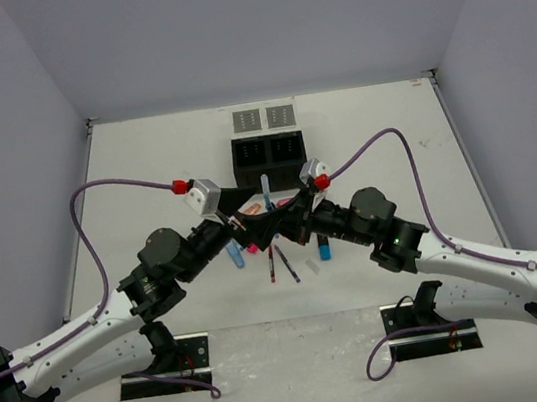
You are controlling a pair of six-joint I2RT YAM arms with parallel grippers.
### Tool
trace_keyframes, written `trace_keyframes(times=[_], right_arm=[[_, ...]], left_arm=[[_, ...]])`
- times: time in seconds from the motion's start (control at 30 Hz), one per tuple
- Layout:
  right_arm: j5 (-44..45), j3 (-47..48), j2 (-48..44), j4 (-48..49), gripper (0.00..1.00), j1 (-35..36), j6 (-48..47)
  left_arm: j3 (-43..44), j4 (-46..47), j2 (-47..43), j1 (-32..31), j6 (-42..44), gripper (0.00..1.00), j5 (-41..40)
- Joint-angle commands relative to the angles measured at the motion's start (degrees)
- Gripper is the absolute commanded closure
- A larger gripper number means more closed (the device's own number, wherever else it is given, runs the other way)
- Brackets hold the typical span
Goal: Sort the stationery into containers
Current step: Close the pen cap on the pen.
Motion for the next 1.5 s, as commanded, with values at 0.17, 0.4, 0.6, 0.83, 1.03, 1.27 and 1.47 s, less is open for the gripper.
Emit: trace_keyframes(times=[0.17, 0.4, 0.6, 0.83, 1.03, 1.27, 1.47], right_arm=[[0.3, 4.1, -0.2, -3.2, 1.0, 0.0, -4.1], [0.4, 4.7, -0.1, -5.2, 1.0, 0.0, -5.0], [0.6, 6.3, 0.5, -7.8, 1.0, 0.1, -5.4], [1.3, 6.5, 0.2, -8.9, 1.0, 0.0, -5.6], [0.1, 7.2, 0.8, -9.9, 1.0, 0.0, -5.8], [0.2, 7.2, 0.9, -9.9, 1.0, 0.0, -5.8], [-0.5, 7.1, 1.3, -9.8, 1.0, 0.0, -5.8]], left_arm=[[8.8, -11.9, -0.2, -0.3, -1.5, 0.0, -7.9], [17.9, -17.8, 3.7, -0.4, -4.0, 0.0, -9.8], [20.8, -21.8, 5.3, -0.3, -6.0, 0.09, -9.2], [22.9, -25.2, 7.9, -0.3, -6.5, 0.37, -9.4], [22.0, -24.3, 7.8, -0.3, -6.1, 0.43, -9.2], [21.1, -24.0, 7.9, -0.3, -6.1, 0.54, -8.8], [20.5, -23.4, 7.8, -0.3, -5.8, 0.56, -8.4]])
